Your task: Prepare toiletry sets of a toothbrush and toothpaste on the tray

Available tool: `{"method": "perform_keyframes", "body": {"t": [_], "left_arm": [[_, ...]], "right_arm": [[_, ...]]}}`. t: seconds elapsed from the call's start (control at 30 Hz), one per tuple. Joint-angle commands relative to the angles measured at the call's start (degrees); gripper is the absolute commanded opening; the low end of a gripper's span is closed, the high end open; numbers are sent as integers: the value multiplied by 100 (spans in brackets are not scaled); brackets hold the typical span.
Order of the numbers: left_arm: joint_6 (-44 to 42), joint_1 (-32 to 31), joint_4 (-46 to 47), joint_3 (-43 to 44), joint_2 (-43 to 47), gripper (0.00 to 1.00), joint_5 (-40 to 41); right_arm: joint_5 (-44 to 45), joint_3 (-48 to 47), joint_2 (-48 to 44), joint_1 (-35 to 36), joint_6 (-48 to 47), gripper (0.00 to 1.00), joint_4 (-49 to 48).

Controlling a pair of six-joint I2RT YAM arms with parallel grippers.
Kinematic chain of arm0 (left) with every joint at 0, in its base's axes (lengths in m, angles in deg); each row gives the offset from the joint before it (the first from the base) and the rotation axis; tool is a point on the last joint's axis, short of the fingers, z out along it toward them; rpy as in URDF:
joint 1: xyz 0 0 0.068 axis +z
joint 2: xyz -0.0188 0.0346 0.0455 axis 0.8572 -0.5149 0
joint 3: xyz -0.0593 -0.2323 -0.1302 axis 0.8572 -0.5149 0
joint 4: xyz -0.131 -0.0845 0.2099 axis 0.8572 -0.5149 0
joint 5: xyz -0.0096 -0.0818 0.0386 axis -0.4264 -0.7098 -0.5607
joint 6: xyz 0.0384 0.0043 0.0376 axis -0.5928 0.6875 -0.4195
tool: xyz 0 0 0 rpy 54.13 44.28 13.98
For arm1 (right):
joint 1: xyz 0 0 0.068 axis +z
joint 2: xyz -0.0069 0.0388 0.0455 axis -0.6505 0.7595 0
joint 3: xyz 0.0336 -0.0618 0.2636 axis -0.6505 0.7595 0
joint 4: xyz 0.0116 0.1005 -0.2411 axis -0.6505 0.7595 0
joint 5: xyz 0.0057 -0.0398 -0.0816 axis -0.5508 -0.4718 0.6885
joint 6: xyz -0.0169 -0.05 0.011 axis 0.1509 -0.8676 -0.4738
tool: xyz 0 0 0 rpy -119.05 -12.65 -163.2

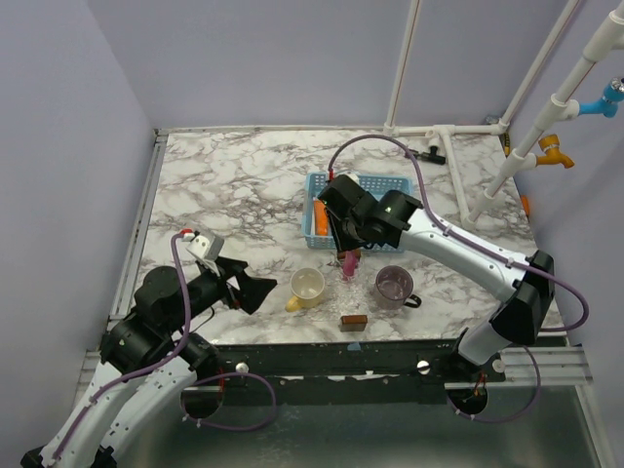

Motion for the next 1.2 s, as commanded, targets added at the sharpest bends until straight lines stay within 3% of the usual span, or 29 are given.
{"method": "perform_keyframes", "body": {"t": [0.0, 0.37, 1.17], "left_arm": [[-100, 17, 69, -29, -54, 99, 73], [-82, 18, 40, -20, -53, 99, 115], [-83, 22, -47, 7, 19, 99, 327]], "right_arm": [[194, -493, 125, -21, -53, 41, 218], [181, -1385, 864, -521, -222, 42, 35], [-414, -1955, 2954, -1582, -296, 40, -1042]]}}
